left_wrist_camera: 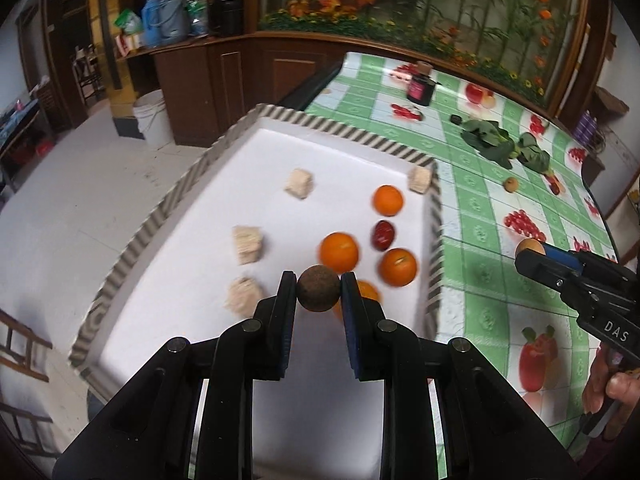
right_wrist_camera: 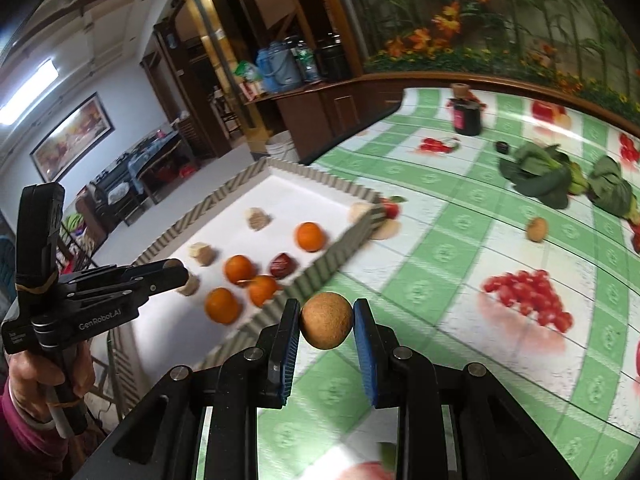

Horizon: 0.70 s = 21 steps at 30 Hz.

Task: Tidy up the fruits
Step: 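Carry the brown fruit and the tan fruit over the white tray with both tools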

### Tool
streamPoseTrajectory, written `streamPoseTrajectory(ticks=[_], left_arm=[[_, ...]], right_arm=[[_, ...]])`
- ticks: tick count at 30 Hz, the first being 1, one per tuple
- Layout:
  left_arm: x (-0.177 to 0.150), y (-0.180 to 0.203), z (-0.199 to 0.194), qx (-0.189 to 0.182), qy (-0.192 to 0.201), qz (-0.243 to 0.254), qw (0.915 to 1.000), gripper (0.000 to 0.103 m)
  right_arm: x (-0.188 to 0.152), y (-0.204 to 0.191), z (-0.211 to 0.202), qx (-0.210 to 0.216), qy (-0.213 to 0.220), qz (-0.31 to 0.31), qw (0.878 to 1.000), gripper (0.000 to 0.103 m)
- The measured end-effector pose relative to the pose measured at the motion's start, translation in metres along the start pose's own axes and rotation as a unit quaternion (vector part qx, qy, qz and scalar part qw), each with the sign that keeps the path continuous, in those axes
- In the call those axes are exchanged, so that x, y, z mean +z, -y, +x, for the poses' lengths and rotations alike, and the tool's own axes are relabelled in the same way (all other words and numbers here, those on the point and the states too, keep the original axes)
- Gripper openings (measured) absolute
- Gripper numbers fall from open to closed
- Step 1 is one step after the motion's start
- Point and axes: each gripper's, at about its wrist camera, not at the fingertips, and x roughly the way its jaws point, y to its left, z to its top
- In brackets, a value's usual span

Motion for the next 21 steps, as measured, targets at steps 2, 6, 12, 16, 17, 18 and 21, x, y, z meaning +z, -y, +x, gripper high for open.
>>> streamPoseTrajectory(ticks=[2, 6, 12, 16, 17, 18, 21], left_arm=[[-0.003, -0.007, -0.003, 0.0, 0.0, -0.006, 1.0, 0.022], [-0.011, -0.016, -0.007, -0.006, -0.002, -0.014, 0.9999, 0.022], [-0.02, -0.015, -0.004, -0.012, -0.007, -0.01, 0.9998, 0.022], [-0.021, -0.014, 0.001, -0.016, -0.009, -0.011, 0.9998, 0.022], [-0.022, -0.014, 0.002, -0.016, -0.01, -0.011, 0.9998, 0.022], [-0.022, -0.014, 0.003, -0.017, -0.011, -0.011, 0.9997, 0.022], [-0.022, -0.014, 0.004, -0.018, -0.011, -0.011, 0.9997, 0.022]], right_arm=[[0.001, -0.012, 0.004, 0.004, -0.003, -0.01, 1.0, 0.026], [0.005, -0.027, 0.012, 0.009, -0.008, -0.021, 1.0, 0.026], [0.014, -0.043, 0.024, 0.012, -0.015, -0.037, 0.999, 0.026], [0.019, -0.05, 0.031, 0.012, -0.018, -0.045, 0.999, 0.026], [0.02, -0.051, 0.032, 0.012, -0.018, -0.046, 0.999, 0.026], [0.021, -0.053, 0.034, 0.012, -0.02, -0.048, 0.999, 0.026], [0.023, -0.054, 0.039, 0.012, -0.022, -0.049, 0.998, 0.026]])
